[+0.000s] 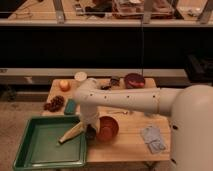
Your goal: Wipe red bowl with eraser
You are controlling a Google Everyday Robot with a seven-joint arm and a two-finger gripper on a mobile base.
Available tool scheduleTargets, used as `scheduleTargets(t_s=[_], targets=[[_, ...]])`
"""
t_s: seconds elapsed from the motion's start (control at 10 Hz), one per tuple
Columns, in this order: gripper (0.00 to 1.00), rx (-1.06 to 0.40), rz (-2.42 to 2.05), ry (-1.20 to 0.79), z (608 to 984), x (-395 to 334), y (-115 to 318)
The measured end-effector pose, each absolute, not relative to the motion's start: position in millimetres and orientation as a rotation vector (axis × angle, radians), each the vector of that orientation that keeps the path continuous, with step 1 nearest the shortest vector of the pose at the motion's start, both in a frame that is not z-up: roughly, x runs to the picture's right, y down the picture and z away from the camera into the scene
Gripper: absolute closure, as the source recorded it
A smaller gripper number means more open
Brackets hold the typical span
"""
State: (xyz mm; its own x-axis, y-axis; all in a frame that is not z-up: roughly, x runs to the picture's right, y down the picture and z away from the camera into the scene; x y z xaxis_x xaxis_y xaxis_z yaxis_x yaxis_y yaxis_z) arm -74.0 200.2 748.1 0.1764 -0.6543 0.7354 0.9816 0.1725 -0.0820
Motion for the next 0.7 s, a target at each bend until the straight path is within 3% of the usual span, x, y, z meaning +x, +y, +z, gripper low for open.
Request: scheduleTargets(t_s=[0.7], targets=[[1.0,-0.636,-1.131,-0.574,730,55,206]])
